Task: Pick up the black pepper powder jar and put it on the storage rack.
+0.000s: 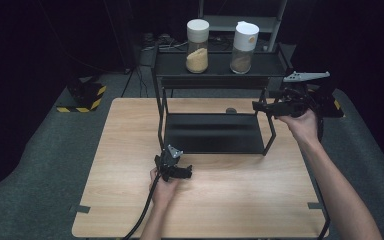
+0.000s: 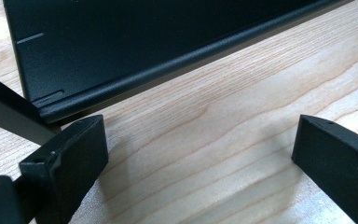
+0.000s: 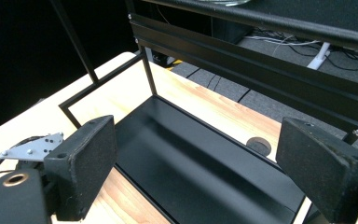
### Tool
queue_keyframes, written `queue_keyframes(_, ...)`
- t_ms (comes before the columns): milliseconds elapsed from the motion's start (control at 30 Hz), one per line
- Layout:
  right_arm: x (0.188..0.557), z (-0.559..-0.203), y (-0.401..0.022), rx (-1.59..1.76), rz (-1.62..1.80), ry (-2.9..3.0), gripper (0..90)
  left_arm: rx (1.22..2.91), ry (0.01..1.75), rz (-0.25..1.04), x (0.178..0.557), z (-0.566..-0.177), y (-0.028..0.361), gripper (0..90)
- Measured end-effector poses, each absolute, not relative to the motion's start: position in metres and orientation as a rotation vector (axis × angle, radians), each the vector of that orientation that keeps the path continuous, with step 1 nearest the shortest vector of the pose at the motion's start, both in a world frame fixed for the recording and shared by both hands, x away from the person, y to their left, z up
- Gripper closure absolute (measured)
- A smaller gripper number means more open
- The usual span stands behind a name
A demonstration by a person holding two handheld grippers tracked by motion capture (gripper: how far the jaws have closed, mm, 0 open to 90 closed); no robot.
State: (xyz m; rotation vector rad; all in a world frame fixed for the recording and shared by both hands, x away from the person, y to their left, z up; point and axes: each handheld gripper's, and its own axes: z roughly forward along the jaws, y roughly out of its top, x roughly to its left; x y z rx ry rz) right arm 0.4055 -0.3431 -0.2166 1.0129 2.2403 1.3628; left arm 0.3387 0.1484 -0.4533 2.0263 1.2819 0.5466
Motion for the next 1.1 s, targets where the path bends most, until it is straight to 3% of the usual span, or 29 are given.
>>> queue_keyframes(1100,0.402,-0.239,-0.351,1.052,1.348,2.246,12.1,2.026,1.282,0.547,0.339,-0.453,0.148,3.5)
